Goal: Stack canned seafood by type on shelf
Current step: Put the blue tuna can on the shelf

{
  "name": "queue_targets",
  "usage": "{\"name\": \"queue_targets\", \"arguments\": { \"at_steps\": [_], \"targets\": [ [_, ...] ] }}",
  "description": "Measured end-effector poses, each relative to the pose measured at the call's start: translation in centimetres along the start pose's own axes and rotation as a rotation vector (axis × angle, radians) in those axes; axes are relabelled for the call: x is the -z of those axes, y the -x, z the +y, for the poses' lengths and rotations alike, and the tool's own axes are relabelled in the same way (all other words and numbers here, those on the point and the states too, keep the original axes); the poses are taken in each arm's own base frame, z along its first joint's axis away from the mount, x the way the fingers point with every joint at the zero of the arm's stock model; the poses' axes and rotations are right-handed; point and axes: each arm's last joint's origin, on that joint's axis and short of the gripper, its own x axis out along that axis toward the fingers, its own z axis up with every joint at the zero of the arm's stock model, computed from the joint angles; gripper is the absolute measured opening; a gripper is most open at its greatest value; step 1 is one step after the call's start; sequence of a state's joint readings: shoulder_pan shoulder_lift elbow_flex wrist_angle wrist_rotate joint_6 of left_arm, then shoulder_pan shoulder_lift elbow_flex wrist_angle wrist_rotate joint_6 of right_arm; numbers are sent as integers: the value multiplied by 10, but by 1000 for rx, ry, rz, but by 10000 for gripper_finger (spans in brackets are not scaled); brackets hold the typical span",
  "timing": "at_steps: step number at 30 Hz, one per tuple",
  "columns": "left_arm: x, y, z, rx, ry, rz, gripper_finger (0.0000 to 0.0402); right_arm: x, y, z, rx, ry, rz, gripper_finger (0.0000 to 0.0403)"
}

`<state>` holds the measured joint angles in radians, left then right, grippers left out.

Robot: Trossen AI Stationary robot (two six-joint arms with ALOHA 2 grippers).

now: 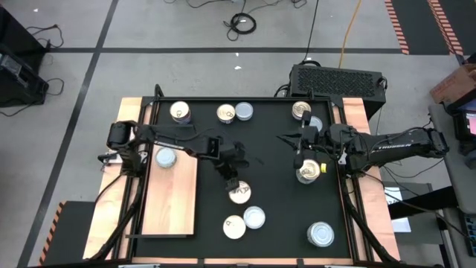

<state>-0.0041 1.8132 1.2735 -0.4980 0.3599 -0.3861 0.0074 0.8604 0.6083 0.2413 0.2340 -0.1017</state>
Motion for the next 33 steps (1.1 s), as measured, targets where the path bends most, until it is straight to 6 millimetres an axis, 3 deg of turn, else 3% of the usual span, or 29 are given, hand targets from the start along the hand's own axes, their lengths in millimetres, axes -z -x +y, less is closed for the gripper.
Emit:
{"name": "queue_targets", "arguments": {
  "at_steps": [7, 14, 21, 33],
  "targets": [
    [-7, 31, -10, 45, -16, -47, 0, 18, -1, 3, -95, 52, 169, 0],
    [-3, 70, -27, 79, -49, -119, 0, 32, -13, 13, -374, 54, 224, 0],
    [23, 103, -45, 51, -28, -58, 0, 44, -37, 21, -455, 51, 194, 0],
    [80, 129, -54, -88, 43, 16, 0, 49, -55, 30, -561, 49, 141, 0]
  ]
}}
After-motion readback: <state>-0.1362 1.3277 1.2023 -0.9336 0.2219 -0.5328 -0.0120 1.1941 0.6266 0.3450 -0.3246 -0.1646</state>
